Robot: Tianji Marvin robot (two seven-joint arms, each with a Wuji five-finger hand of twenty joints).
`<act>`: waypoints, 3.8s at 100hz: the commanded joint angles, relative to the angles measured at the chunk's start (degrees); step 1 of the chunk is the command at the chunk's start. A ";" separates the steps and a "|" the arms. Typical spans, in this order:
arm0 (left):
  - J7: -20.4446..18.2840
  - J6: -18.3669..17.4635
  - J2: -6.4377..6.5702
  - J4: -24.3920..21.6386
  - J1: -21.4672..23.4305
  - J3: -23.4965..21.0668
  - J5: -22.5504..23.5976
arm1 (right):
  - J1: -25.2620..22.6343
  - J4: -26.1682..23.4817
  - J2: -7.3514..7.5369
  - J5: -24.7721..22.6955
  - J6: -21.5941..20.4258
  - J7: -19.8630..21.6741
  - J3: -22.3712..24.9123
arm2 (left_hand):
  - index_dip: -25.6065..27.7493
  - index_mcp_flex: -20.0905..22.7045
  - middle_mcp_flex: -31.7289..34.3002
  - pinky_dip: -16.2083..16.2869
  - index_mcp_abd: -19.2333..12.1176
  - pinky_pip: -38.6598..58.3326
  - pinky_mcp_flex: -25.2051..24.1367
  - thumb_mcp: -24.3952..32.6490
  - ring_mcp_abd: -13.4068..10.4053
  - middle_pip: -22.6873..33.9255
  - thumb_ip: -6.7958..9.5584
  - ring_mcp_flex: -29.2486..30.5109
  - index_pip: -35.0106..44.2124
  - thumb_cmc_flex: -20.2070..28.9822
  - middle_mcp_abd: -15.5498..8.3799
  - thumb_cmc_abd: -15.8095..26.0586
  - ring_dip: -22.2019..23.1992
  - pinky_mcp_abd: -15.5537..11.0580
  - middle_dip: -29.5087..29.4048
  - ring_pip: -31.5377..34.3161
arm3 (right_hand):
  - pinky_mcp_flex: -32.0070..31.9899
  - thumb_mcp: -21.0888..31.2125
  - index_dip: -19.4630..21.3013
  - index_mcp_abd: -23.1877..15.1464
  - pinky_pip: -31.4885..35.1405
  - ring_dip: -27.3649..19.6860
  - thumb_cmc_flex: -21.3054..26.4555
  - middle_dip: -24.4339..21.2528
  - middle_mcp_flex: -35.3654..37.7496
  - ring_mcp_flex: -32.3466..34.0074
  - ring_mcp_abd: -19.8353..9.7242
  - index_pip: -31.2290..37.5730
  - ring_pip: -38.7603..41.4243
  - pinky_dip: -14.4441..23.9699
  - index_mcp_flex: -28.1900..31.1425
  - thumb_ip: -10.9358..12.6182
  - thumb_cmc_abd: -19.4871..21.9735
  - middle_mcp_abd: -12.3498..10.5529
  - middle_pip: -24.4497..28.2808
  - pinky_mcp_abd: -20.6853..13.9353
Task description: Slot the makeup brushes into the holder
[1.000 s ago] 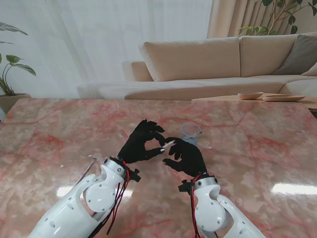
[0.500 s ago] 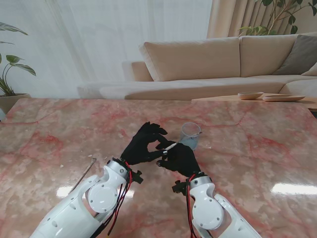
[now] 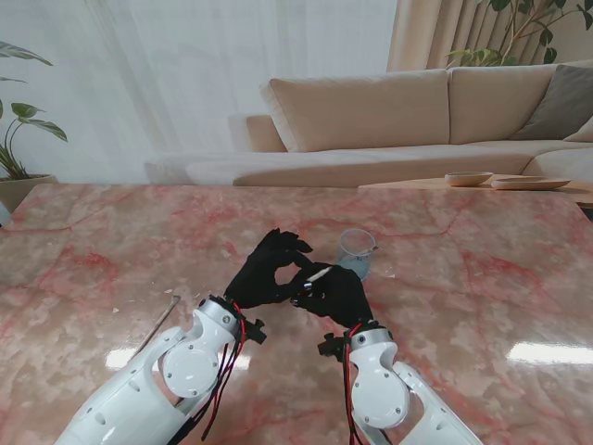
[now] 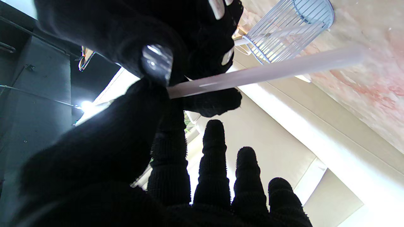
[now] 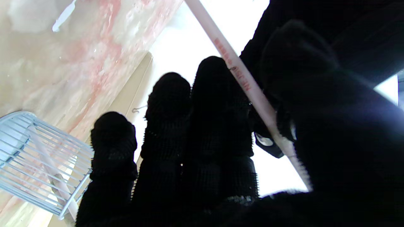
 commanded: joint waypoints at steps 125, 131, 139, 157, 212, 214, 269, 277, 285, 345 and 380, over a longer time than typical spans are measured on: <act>0.59 -0.66 -0.14 0.46 0.60 0.20 -0.02 | -0.53 -0.62 -1.33 4.77 2.84 0.70 -0.11 | -4.13 1.52 -1.67 -4.69 -3.65 -3.06 0.17 0.40 0.61 -0.92 3.04 -2.36 4.52 4.95 -1.31 1.89 0.08 -0.09 -0.65 -2.03 | 9.16 2.07 5.63 -3.27 7.43 -1.78 7.74 -1.05 7.17 8.99 2.84 17.92 -0.91 4.73 2.31 2.53 11.66 4.87 2.11 2.91; 0.79 -0.82 -0.17 0.57 0.50 0.30 0.14 | -0.59 -0.78 -1.43 6.22 2.78 1.10 -0.11 | -6.13 1.58 -1.61 -4.70 -3.57 -2.96 0.14 -0.59 0.73 -1.23 3.20 -2.23 4.65 5.35 -1.28 2.21 0.07 0.04 -1.05 -1.97 | 9.45 3.05 7.37 -3.31 6.85 -1.72 7.64 -0.75 7.20 8.92 2.92 17.43 -0.79 5.56 2.50 2.30 11.51 4.93 1.93 3.25; 0.74 -0.98 -0.18 0.62 0.40 0.38 0.11 | -0.71 -1.14 -1.59 8.54 2.83 1.72 -0.04 | -8.08 1.36 -2.03 -4.76 -3.29 -3.00 0.12 -1.92 0.68 -1.96 3.31 -2.37 4.65 6.03 -1.13 2.81 0.02 0.11 -1.91 -1.96 | 9.54 3.30 8.11 -3.38 6.73 -1.75 7.76 -0.62 7.11 8.91 3.13 17.68 -0.88 5.86 2.47 2.40 11.55 5.12 1.93 3.46; 0.46 -1.61 -0.07 0.83 0.22 0.32 0.29 | -1.00 -1.78 -2.00 11.96 3.50 2.04 0.29 | -22.40 0.78 -2.64 -5.13 -1.31 -3.16 0.08 -5.18 0.76 -3.13 4.19 -2.70 2.27 5.05 -0.97 3.95 -0.26 0.49 -4.81 -2.11 | 9.90 3.43 8.63 -3.29 6.48 -1.62 8.01 -0.29 6.95 8.90 3.44 17.45 -0.84 6.65 2.49 2.46 11.56 5.49 1.98 3.97; 0.69 -3.88 -0.15 1.79 0.13 -0.10 -0.06 | -1.78 -2.88 -2.37 12.72 6.27 0.73 1.26 | -35.19 -4.89 -3.79 -5.81 1.36 -3.22 -0.02 -0.89 0.93 -4.95 7.41 -3.24 -14.95 -2.83 -0.55 5.12 -0.87 1.17 -9.32 -2.85 | 13.07 3.29 7.60 -1.98 4.55 -0.74 8.69 -0.55 7.74 8.98 3.74 17.27 0.95 9.59 2.92 2.49 10.76 6.70 1.86 5.83; 0.74 -3.95 -0.16 1.80 0.16 -0.15 -0.06 | -1.80 -2.90 -2.37 12.76 6.36 0.71 1.32 | -35.15 -5.23 -3.83 -5.83 1.24 -3.22 -0.03 -0.44 0.91 -4.97 8.15 -3.27 -15.66 -3.39 -0.57 5.54 -0.92 1.17 -9.39 -2.91 | 13.12 3.30 7.58 -1.99 4.56 -0.74 8.70 -0.56 7.75 8.99 3.74 17.27 0.98 9.63 2.93 2.49 10.75 6.74 1.87 5.83; 2.09 -5.05 -0.11 0.97 1.82 -2.50 0.61 | -2.85 -4.17 -2.60 13.20 8.14 -0.73 3.33 | -37.16 -9.87 -5.36 -6.22 2.47 -3.32 -0.05 -0.90 0.60 -5.97 8.83 -3.85 -22.53 -5.23 -0.98 4.79 -1.78 1.33 -10.49 -4.01 | 13.79 3.36 7.26 -2.01 5.01 -0.70 8.51 -0.45 7.83 9.01 3.42 17.46 2.06 10.69 2.91 2.44 10.80 6.59 2.28 5.81; 1.84 -5.05 0.12 0.53 2.43 -3.37 0.81 | -3.11 -4.78 -2.56 12.95 8.37 -1.04 4.18 | -37.22 -9.54 -5.54 -6.23 3.23 -3.28 -0.03 -1.11 0.56 -6.17 8.85 -3.98 -22.70 -5.35 -0.89 5.07 -2.03 1.33 -10.82 -4.32 | 13.85 3.33 7.22 -1.98 5.07 -0.71 8.43 -0.51 7.76 9.04 3.38 17.43 2.14 10.76 2.87 2.41 10.78 6.65 2.23 5.76; 1.52 -5.20 0.40 0.43 2.92 -4.18 1.43 | -3.40 -5.57 -2.41 12.56 8.66 -1.10 5.24 | -37.31 -9.38 -5.76 -6.06 3.87 -3.10 0.05 -1.38 0.54 -6.41 8.87 -4.07 -22.93 -5.44 -0.81 5.05 -2.35 1.39 -11.19 -4.67 | 13.83 3.23 7.02 -2.00 5.22 -0.75 8.43 -0.65 7.78 9.02 3.29 17.28 2.20 10.89 2.85 2.37 10.72 6.61 2.13 5.76; -0.88 -5.35 2.04 0.58 6.63 -9.31 4.58 | -0.93 -6.50 -1.18 6.91 13.13 0.12 13.94 | -38.66 -9.55 -8.42 -3.32 6.55 -2.77 -0.34 -9.62 -0.80 -10.47 9.34 -5.62 -26.01 -9.20 -0.08 7.55 -13.41 2.47 -19.28 -11.80 | 13.99 2.55 6.02 -2.38 5.62 -1.10 8.30 -1.16 7.92 9.05 2.91 17.14 2.47 11.12 2.97 2.33 10.75 6.39 1.99 5.38; -0.84 -5.55 2.35 0.58 7.86 -11.05 5.69 | 5.47 -0.84 -0.51 4.40 17.13 3.23 16.22 | -38.66 -9.47 -8.83 -3.84 6.55 -3.10 -0.34 -10.26 -1.18 -10.35 9.60 -5.80 -26.01 -8.81 -0.04 7.93 -13.02 2.48 -19.00 -11.94 | 13.68 2.13 5.66 -2.56 5.70 -1.29 8.13 -1.32 7.95 9.06 2.70 17.16 2.45 11.14 2.89 2.28 10.91 6.29 1.98 5.11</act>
